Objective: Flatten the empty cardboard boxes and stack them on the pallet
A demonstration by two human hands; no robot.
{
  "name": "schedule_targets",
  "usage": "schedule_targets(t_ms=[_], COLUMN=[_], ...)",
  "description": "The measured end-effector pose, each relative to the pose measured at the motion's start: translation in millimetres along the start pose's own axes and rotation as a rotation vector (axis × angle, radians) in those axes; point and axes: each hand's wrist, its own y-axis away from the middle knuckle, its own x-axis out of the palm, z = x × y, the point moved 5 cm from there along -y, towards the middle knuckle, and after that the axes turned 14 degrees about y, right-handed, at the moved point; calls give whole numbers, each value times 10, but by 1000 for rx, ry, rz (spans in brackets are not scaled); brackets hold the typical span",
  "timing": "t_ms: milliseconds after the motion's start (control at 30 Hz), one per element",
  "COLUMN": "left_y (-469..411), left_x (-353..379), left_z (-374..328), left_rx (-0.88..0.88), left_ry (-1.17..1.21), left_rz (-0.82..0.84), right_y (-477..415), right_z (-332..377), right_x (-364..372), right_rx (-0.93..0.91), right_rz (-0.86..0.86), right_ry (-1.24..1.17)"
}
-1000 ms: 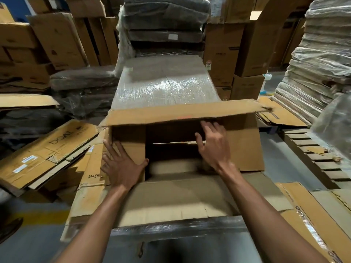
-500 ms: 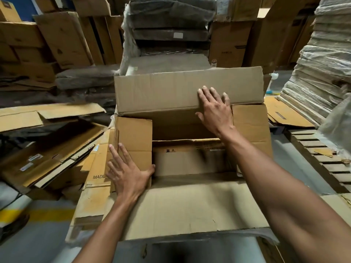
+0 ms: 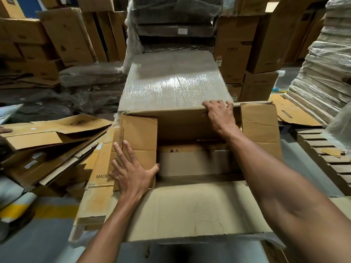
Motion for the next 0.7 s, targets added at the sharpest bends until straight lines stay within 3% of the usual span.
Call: schedule_targets(t_ms=[300, 500, 600, 700], left_y=[-234, -450, -550, -563], left_x=[-118, -117, -91, -68], left_z=[-168, -334, -405, -450], left_rx=[-104, -148, -158, -166], left_ry=[135, 226, 226, 224], left_rz=[121, 189, 211, 211], right_y=[21, 367, 693, 988], right_z=[42, -54, -79, -86], right_x=[-211, -288, -238, -85], right_rx=[-38, 53, -10, -119], right_rz=[122, -54, -34, 102], right_ry=[13, -73, 45, 226])
